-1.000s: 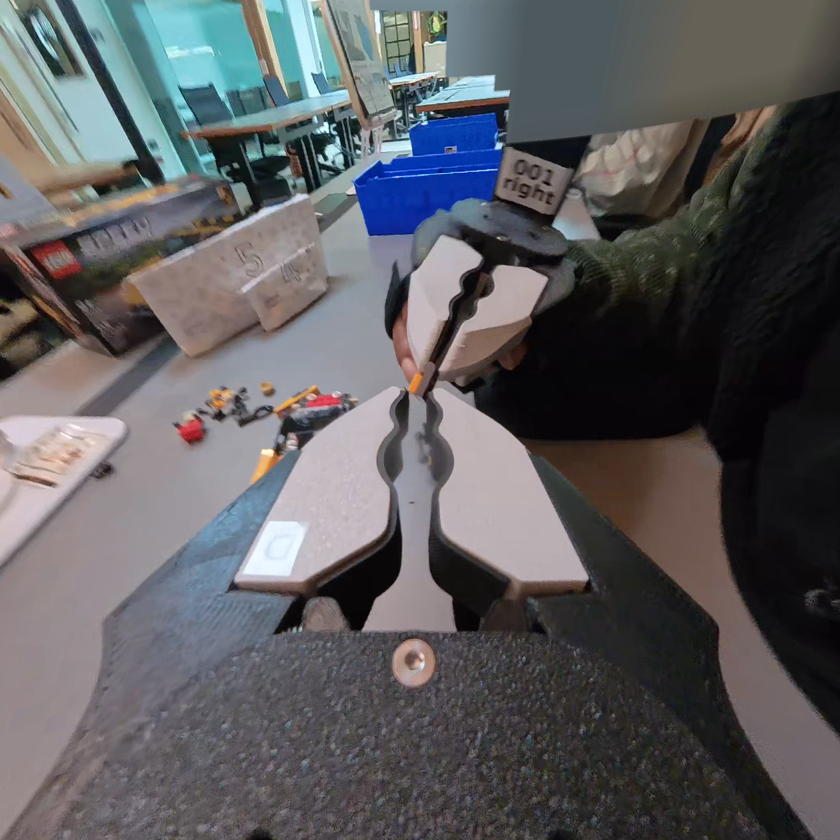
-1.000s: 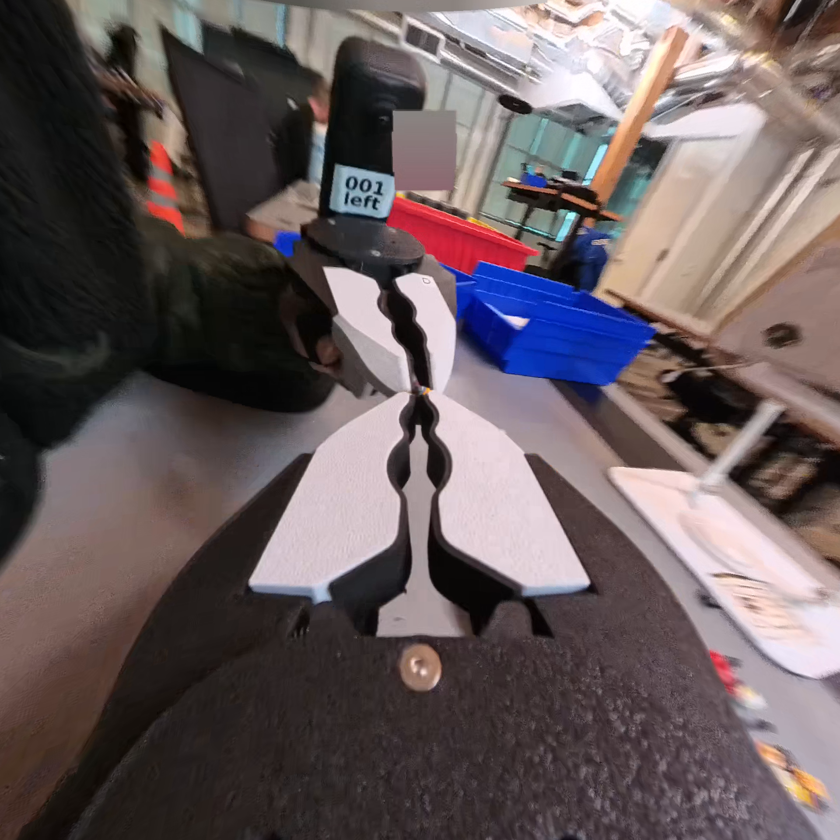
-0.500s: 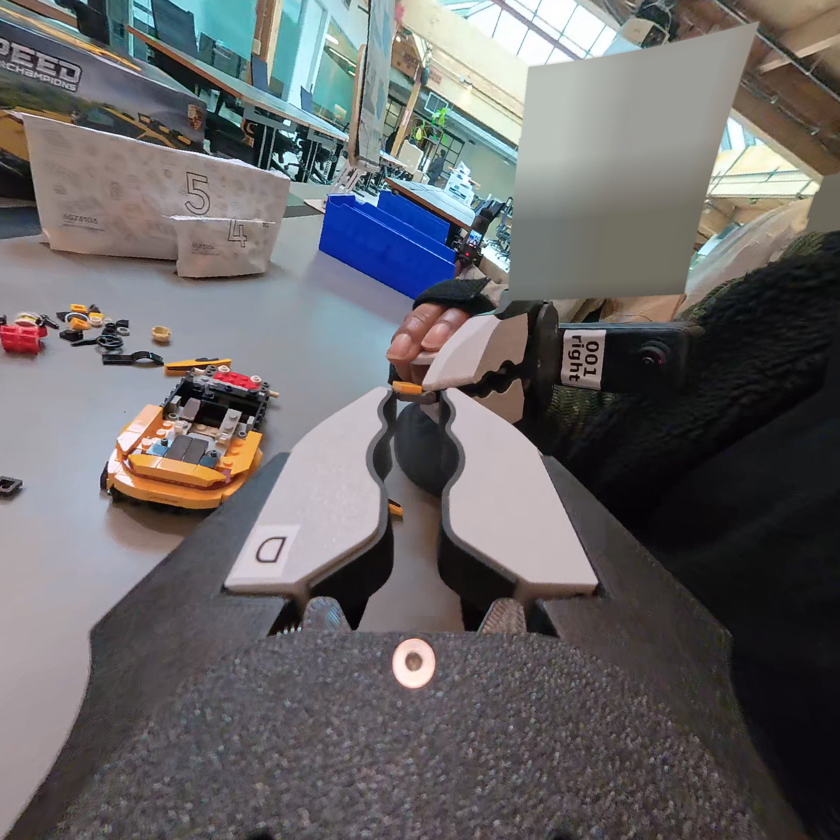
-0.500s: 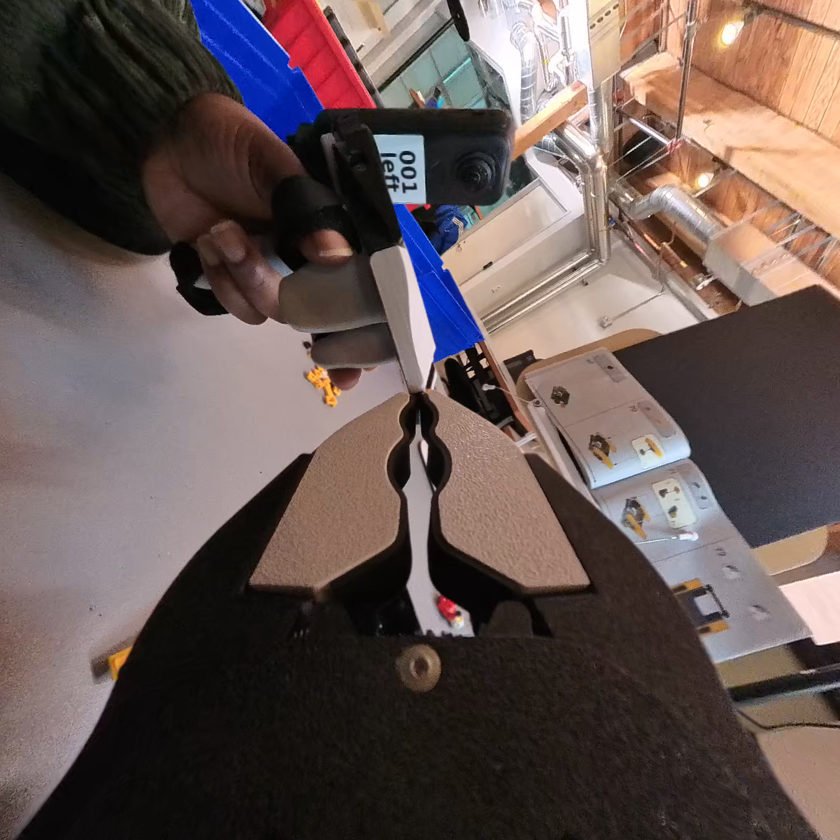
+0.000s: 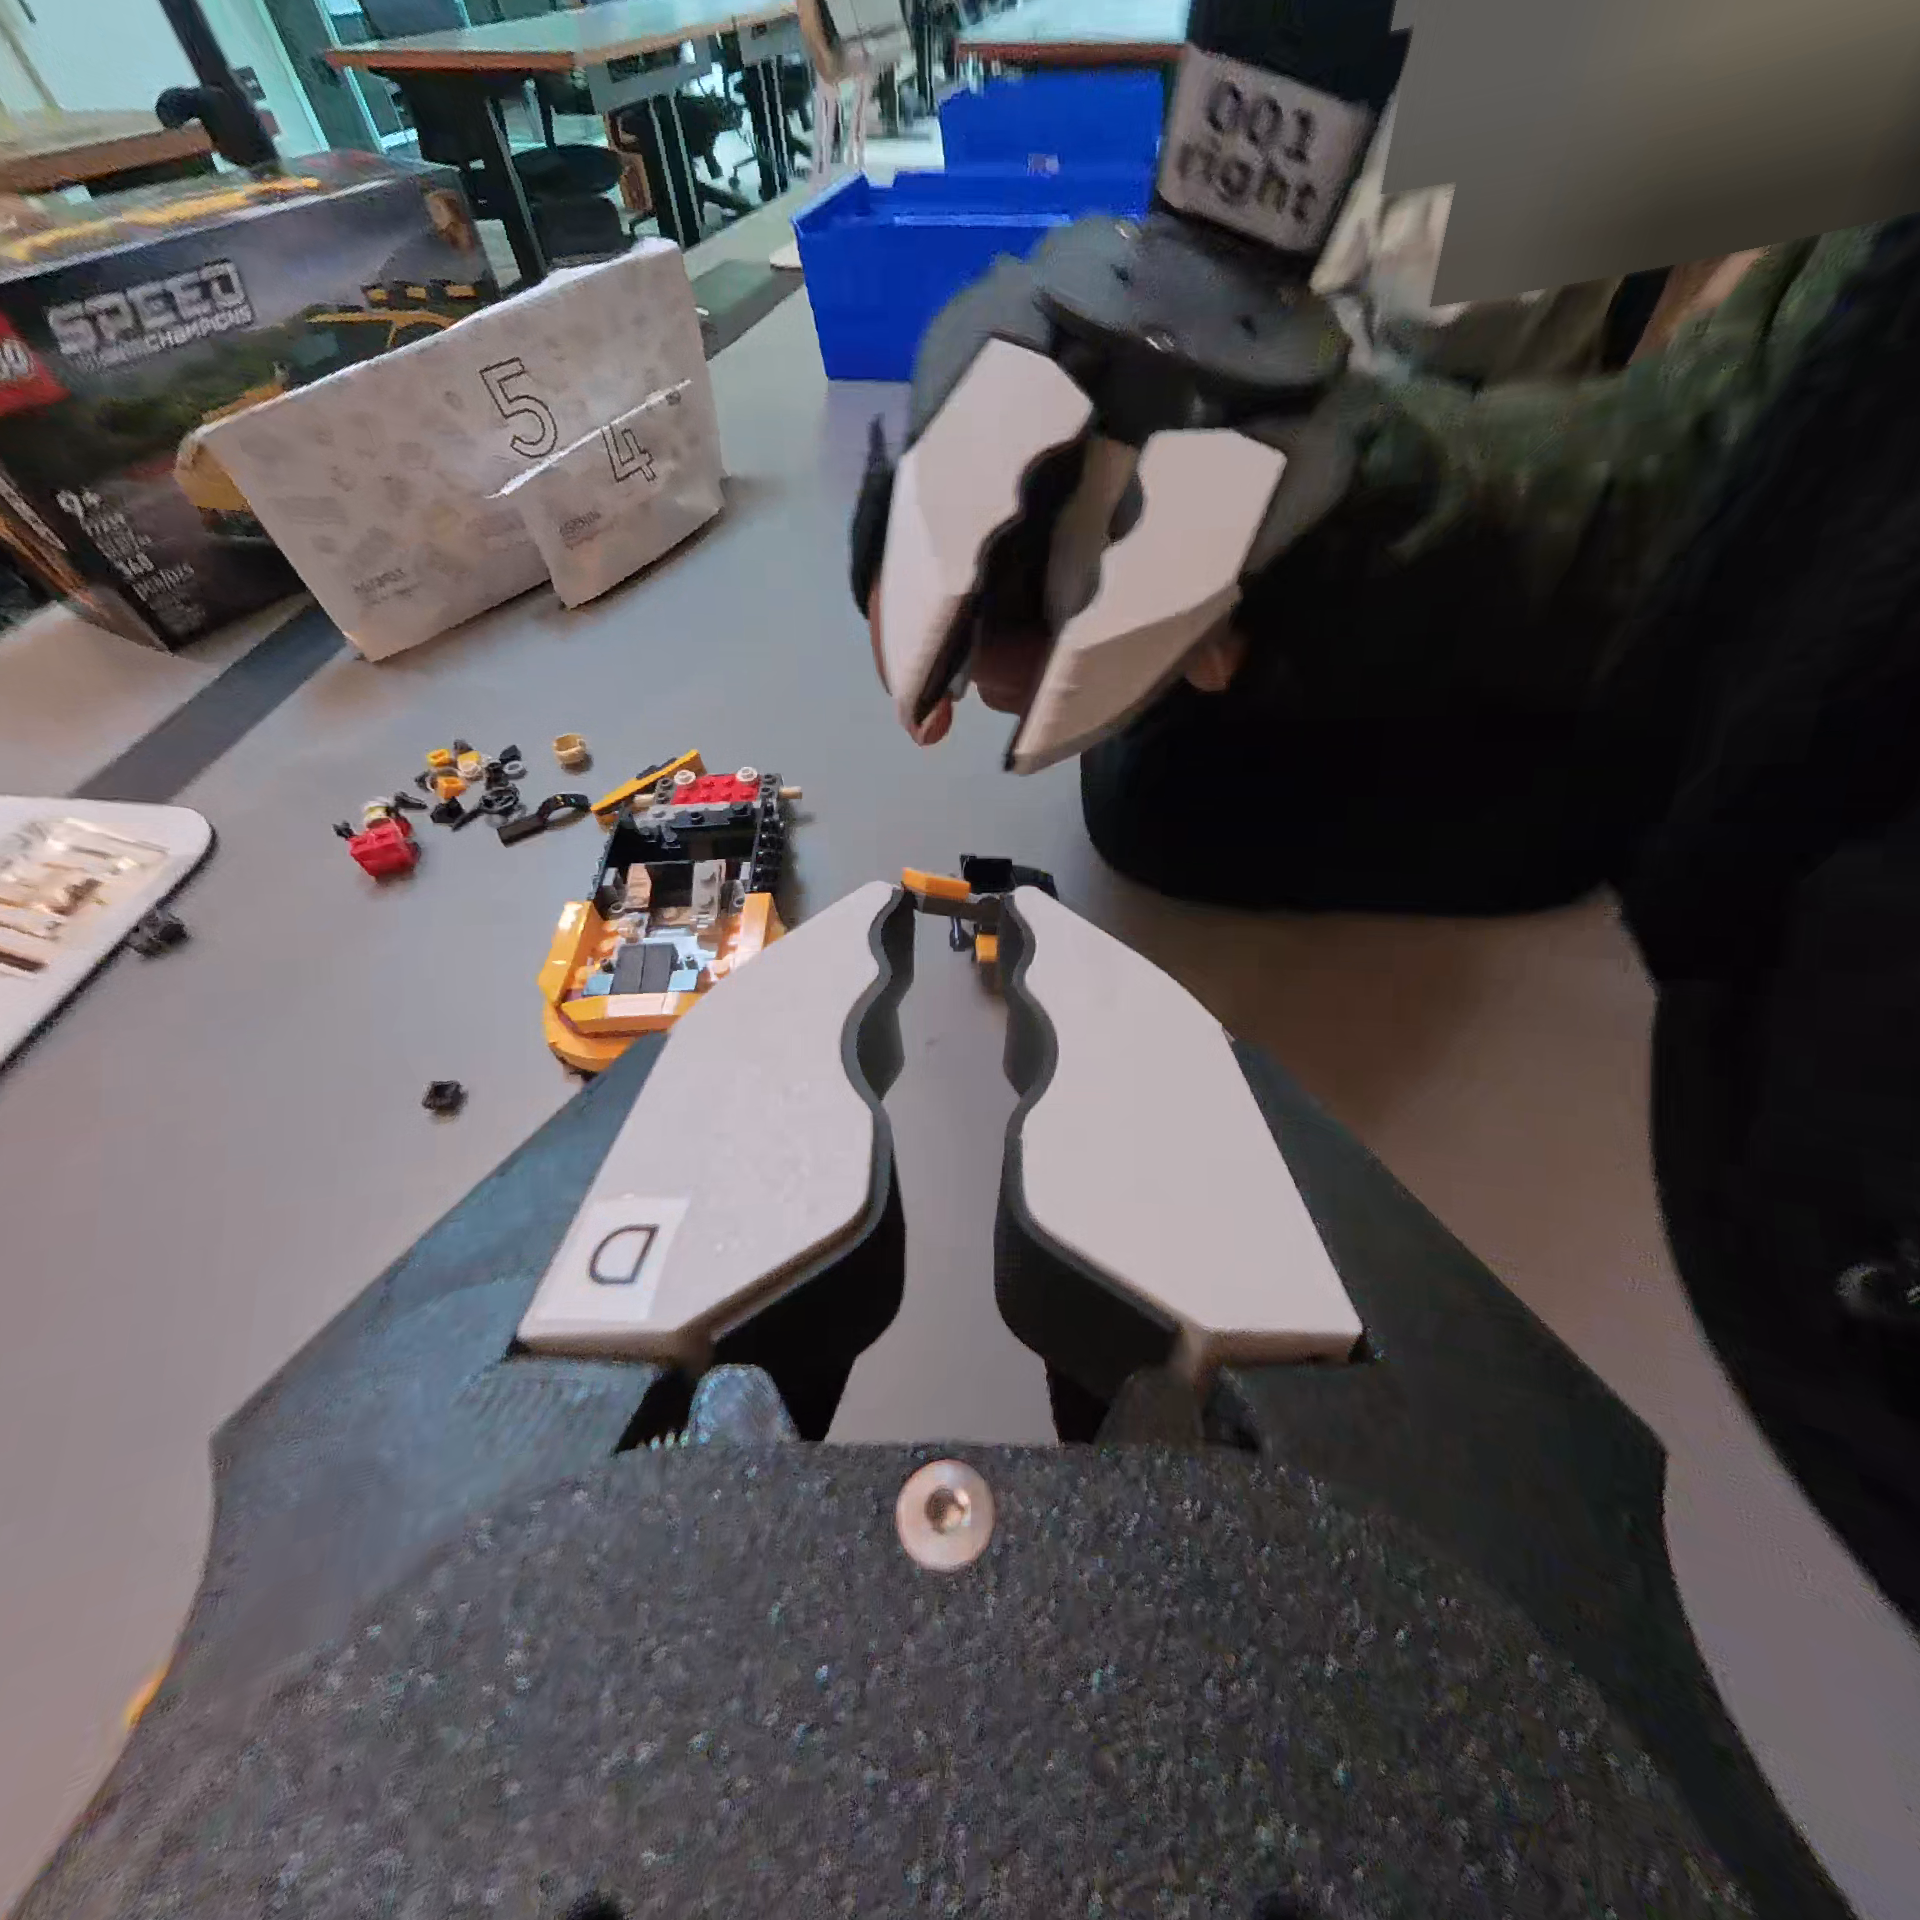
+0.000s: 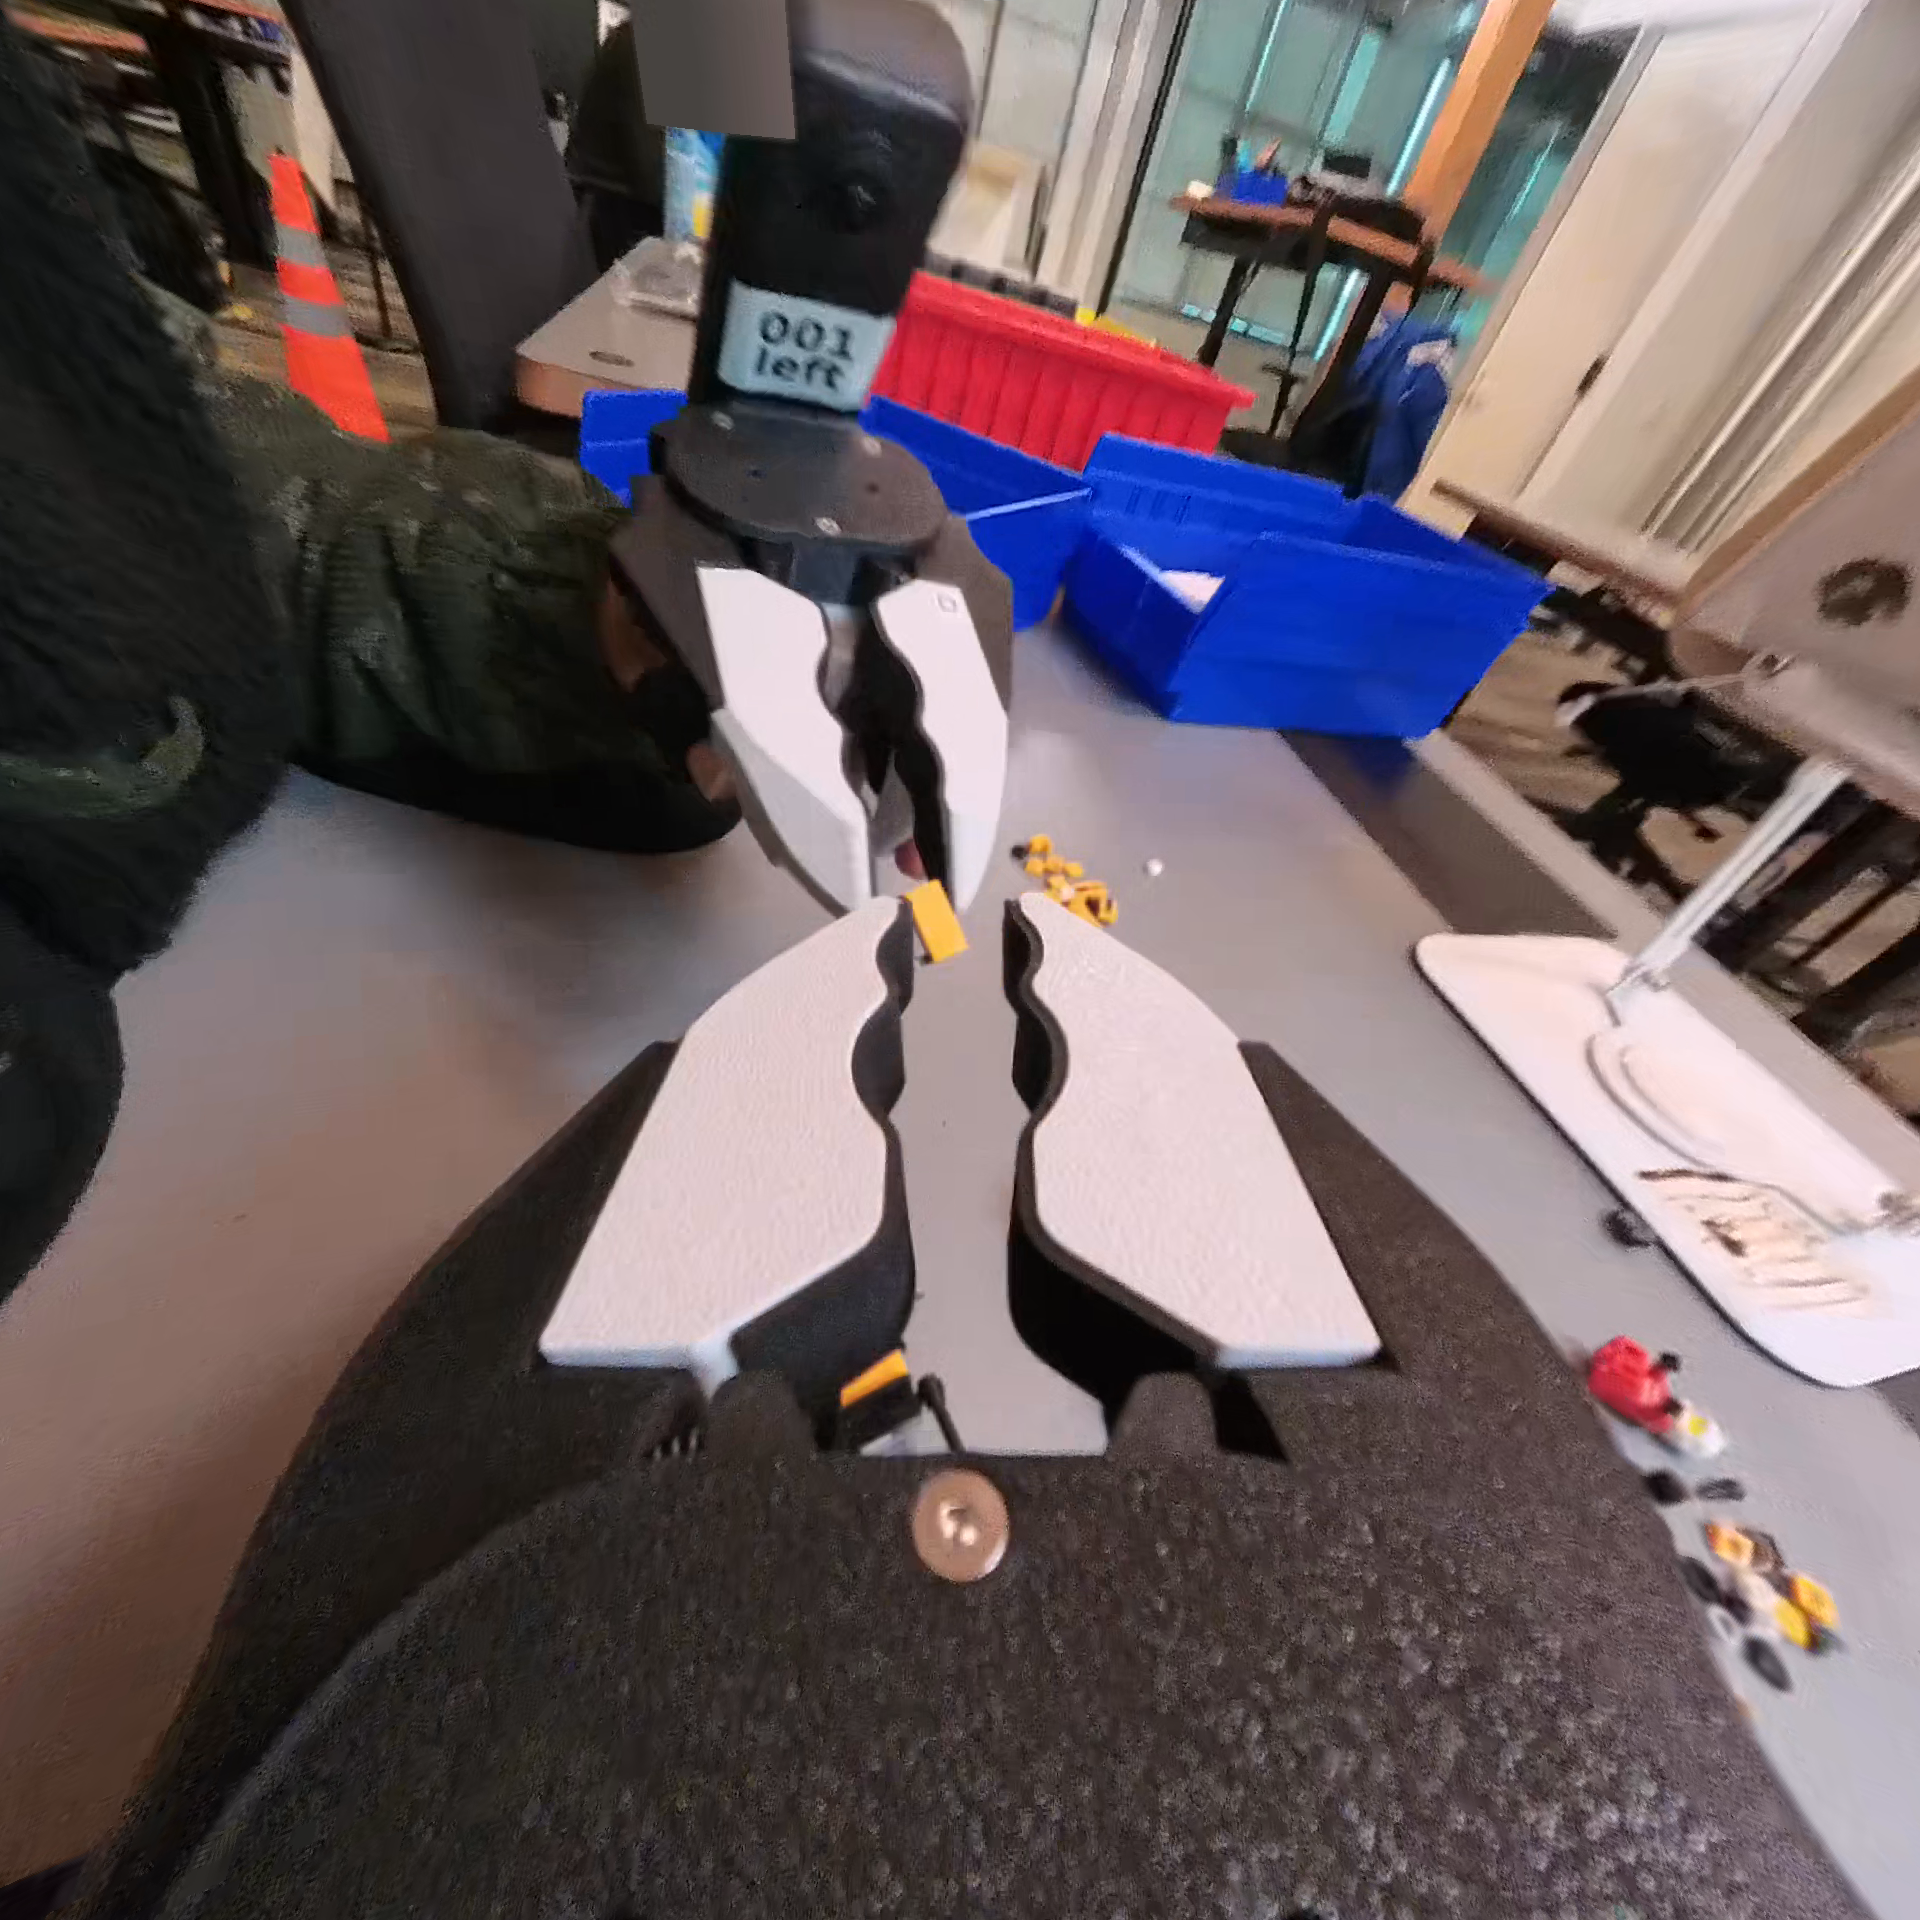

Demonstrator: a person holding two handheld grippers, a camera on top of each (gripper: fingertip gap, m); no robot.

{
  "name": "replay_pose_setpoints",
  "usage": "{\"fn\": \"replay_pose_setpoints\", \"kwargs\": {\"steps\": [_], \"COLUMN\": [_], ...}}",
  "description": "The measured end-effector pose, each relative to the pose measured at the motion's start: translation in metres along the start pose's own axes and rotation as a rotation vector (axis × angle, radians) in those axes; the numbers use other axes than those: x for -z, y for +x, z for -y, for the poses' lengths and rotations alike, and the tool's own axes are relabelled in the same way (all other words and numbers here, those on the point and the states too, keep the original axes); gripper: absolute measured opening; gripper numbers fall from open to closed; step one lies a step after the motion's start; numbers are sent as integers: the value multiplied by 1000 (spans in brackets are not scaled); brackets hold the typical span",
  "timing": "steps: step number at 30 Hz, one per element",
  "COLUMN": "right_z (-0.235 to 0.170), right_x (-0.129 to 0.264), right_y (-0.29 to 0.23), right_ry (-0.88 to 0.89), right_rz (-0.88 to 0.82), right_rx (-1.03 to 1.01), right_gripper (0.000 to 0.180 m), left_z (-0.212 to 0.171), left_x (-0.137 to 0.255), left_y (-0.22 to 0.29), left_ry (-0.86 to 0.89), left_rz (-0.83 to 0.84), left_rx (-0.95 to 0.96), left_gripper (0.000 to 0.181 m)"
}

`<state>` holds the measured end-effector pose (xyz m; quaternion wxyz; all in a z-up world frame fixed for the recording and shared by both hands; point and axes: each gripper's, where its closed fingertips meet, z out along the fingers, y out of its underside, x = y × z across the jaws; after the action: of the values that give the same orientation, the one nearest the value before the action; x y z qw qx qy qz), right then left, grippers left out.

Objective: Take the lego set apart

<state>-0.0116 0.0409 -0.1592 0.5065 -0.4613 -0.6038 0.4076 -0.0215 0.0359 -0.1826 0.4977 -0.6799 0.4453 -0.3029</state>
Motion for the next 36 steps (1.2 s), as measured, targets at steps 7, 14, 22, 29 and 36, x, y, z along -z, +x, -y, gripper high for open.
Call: {"fn": "replay_pose_setpoints", "kwargs": {"steps": [7, 14, 22, 29, 36], "right_z": [-31, -37, -37, -43, -43], "right_x": [-11, -11, -9, -12, -14], "right_y": [-27, -40, -43, -42, -43], "right_ry": [-180, -206, -190, -237, -239], "right_rz": [142, 217, 258, 214, 210], "right_rx": [89, 105, 63, 142, 147], "right_gripper": [15, 13, 5, 3, 7], "left_z": [-11, -18, -31, -29, -25], "left_x": [-8, -9, -7, -8, -8], "left_y": [21, 31, 34, 33, 34], "left_ry": [-85, -138, -213, -196, -178], "left_rz": [-82, -152, -169, -173, -179], "left_rx": [-88, -97, -132, -80, -63], "left_gripper": [15, 15, 15, 15, 15]}}
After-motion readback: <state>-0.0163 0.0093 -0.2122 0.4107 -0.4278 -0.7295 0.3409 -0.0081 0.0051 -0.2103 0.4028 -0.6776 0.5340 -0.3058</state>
